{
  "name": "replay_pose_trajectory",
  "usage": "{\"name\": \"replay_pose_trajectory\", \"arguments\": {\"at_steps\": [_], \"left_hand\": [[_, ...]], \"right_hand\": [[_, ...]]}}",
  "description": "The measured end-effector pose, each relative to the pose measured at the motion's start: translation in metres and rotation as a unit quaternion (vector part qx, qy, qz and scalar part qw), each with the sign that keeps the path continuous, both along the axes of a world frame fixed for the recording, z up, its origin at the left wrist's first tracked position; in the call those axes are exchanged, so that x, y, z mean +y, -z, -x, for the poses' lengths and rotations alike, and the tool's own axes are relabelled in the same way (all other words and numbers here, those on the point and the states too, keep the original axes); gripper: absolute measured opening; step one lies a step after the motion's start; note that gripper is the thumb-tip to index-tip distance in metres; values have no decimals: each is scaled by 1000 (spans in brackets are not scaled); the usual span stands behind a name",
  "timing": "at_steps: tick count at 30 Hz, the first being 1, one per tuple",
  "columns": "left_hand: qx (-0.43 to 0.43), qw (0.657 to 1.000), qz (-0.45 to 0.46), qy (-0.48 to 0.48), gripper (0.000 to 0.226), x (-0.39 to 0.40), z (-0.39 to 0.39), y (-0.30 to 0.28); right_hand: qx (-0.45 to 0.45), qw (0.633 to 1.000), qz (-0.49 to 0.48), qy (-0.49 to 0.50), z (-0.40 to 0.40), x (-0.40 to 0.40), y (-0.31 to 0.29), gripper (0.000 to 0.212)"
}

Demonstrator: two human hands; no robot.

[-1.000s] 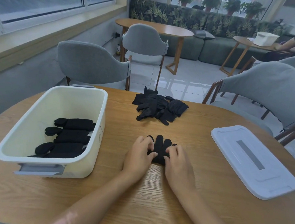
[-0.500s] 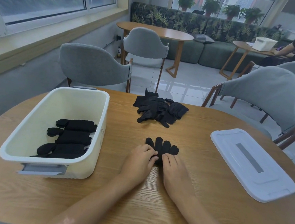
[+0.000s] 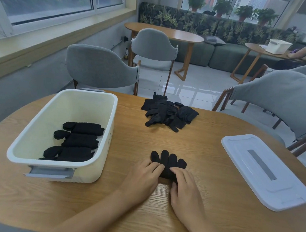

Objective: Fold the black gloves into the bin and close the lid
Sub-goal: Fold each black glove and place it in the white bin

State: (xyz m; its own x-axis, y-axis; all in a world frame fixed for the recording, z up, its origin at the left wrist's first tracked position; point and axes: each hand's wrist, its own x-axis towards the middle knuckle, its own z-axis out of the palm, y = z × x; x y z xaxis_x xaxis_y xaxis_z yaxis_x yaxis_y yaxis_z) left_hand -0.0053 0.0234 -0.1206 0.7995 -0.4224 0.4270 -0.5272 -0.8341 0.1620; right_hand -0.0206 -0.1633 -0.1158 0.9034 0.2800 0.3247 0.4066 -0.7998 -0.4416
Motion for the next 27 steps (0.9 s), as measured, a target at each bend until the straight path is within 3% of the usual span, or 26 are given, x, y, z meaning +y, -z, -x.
{"name": "replay_pose_trajectory", "arguments": {"at_steps": [6,10,13,17,20,23,27], "left_hand": [[102,989,104,-38,24,0,-5,-19],[164,969,173,-69,19,-1,-21,-34],[193,969,132,-79,18,-3,-34,-39],[201,972,13,-123,33,-3,-50,-43],[199,968,-61,-140,40,-5,-61,-50],[214,964,-65,-142,38,-7,-69,-55],[261,959,18,-106,38,-7,-76,-56]], "right_hand": [[29,998,-50,20,-17,-1,-3,32],[106,991,-83,25,-38,-2,-20,19],[146,985,-83,26,-50,-1,-35,14],[207,976,-52,46,-70,1,-43,15],[201,977,-22,72,-80,2,-40,18],[185,978,0,96,-81,3,-40,24],[185,979,20,87,-84,0,-44,38]]}}
